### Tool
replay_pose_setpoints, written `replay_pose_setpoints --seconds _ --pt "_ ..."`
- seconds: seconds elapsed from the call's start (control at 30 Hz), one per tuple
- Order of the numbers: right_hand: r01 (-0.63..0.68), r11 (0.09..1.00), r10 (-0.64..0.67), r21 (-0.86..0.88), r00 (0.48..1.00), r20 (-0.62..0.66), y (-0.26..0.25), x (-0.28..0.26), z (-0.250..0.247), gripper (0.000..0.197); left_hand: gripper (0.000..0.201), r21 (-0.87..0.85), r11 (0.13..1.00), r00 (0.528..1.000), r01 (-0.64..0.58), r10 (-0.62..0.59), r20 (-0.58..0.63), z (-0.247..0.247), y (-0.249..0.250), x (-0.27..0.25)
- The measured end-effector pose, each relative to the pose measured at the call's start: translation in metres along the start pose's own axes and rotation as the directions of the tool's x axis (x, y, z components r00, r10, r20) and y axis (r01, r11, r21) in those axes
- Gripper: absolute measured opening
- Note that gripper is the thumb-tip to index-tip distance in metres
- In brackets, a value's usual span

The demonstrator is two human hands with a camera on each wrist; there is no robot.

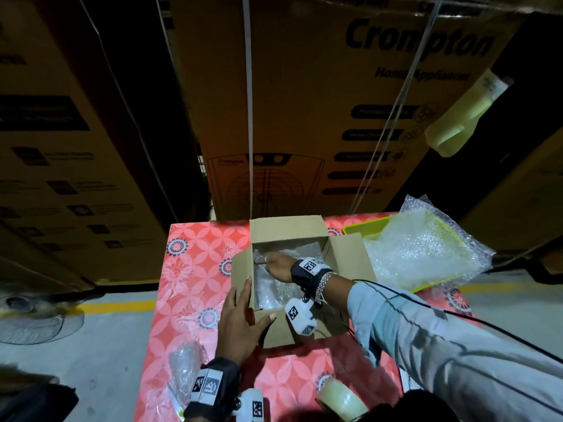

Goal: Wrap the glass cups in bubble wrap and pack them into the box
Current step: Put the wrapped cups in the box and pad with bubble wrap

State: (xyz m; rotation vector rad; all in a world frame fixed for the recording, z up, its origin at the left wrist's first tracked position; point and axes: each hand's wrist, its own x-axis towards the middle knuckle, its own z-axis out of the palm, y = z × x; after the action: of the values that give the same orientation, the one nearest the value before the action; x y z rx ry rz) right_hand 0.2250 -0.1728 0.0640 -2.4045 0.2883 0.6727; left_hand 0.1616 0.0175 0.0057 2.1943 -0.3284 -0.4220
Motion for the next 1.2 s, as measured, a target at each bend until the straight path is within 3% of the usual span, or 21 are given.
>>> replay_pose_setpoints --seconds 0.1,0.17,0.27,0.37,0.4,0.47,0.53,0.6,0.73,0.83,0.93,1.07,1.2 --pt "-0.006 0.988 0.028 -0.154 0.989 0.142 0.001 0.008 0.005 0.043 0.101 0.009 1.000 1.000 0.007 -0.007 -0.002 0.001 0.000 -0.001" --pt "0.055 0.974 -0.010 -0.220 0.980 0.199 0.006 0.008 0.008 0.056 0.102 0.010 1.000 1.000 0.013 -0.013 -0.003 0.001 0.001 -0.001" --pt "0.024 0.996 -0.014 -0.092 0.994 0.108 0.020 -0.001 -0.003 0.049 0.103 -0.004 1.000 1.000 0.021 -0.021 0.001 0.000 0.004 -0.002" --pt "-0.120 0.990 0.122 0.074 0.992 -0.023 0.050 -0.003 -0.018 0.024 0.103 -0.020 0.999 1.000 0.028 -0.028 0.001 0.000 0.003 -0.002" --pt "-0.170 0.983 0.174 0.065 0.983 -0.063 0.061 -0.001 -0.023 0.024 0.103 -0.025 0.999 1.000 0.028 -0.028 -0.001 0.001 0.003 -0.002" --pt "-0.256 0.967 0.254 -0.008 0.963 -0.085 0.077 0.003 -0.032 0.054 0.103 -0.032 0.999 1.000 0.028 -0.029 -0.008 0.002 0.004 -0.002" --pt "-0.315 0.947 0.314 -0.059 0.949 -0.027 0.087 0.010 -0.033 0.076 0.102 -0.060 0.998 0.999 0.026 -0.027 -0.021 0.002 0.004 -0.003" --pt "-0.317 0.940 0.322 -0.130 0.946 0.024 0.106 0.032 -0.023 0.058 0.102 -0.088 0.996 1.000 0.012 -0.015 -0.027 0.000 0.004 -0.002" --pt "-0.276 0.961 0.275 0.005 0.960 0.047 0.122 0.032 -0.018 0.041 0.105 -0.033 0.999 1.000 0.007 -0.008 -0.019 -0.004 0.003 0.000" --pt "-0.135 0.970 0.142 0.200 0.990 -0.022 0.099 -0.025 -0.044 0.037 0.105 0.054 0.998 0.998 0.042 -0.040 -0.046 -0.008 0.010 -0.002" --pt "-0.009 0.932 0.001 0.363 1.000 0.021 0.102 -0.077 -0.054 0.029 0.099 0.179 0.983 0.993 0.048 -0.028 -0.113 -0.008 0.019 -0.008" --pt "0.102 0.979 -0.120 0.176 0.988 0.092 0.128 -0.117 -0.026 0.037 0.078 0.343 0.939 0.980 0.034 0.037 -0.197 -0.003 0.039 -0.008" --pt "0.248 0.967 -0.245 -0.055 0.968 0.060 0.140 -0.123 -0.002 0.049 0.053 0.451 0.890 0.981 -0.066 0.141 -0.133 0.020 0.060 -0.002"
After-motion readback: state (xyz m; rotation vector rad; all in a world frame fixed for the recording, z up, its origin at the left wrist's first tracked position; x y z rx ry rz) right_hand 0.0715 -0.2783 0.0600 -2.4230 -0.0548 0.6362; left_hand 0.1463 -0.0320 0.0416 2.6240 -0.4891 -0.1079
